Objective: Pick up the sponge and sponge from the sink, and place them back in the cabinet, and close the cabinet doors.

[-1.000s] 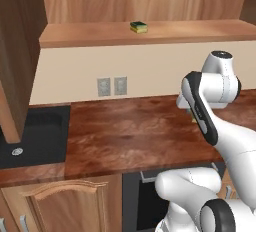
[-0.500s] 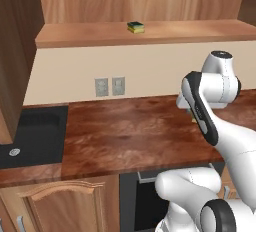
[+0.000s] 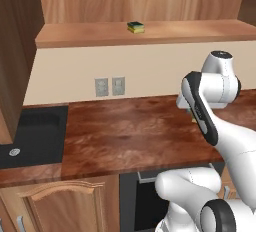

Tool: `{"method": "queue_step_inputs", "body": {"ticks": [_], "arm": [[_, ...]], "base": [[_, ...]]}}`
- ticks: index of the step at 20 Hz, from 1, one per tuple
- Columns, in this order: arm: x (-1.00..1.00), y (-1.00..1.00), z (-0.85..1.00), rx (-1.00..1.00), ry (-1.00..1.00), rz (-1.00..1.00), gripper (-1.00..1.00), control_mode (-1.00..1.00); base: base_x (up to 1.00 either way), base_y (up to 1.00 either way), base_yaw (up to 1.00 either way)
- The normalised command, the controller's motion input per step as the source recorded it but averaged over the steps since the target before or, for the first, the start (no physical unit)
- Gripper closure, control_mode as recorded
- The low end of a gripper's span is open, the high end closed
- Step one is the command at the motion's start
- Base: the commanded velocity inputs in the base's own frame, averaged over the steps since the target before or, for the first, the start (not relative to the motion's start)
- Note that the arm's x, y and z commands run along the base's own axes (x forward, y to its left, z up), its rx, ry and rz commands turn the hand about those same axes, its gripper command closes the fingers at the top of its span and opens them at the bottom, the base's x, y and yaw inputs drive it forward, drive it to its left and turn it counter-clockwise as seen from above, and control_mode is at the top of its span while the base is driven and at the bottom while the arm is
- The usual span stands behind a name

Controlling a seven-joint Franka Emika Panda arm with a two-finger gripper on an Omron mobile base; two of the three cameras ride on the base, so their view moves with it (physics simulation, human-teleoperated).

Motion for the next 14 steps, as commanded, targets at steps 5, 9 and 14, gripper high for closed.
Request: {"method": "queue_step_inputs", "body": {"ticks": [5,9,14], "arm": [[0.00,0.00,0.00,0.00,0.00,0.00,1.00,1.00],[-0.04,-0.03,0.02,0.02,-0.04,-0.04,1.00,-1.00],[-0.08,0.00,0.26,0.05,-0.24,-0.06,1.00,-1.00]], "base": [[0.00,0.00,0.00],[0.00,0.00,0.00],[0.00,0.00,0.00]]}}
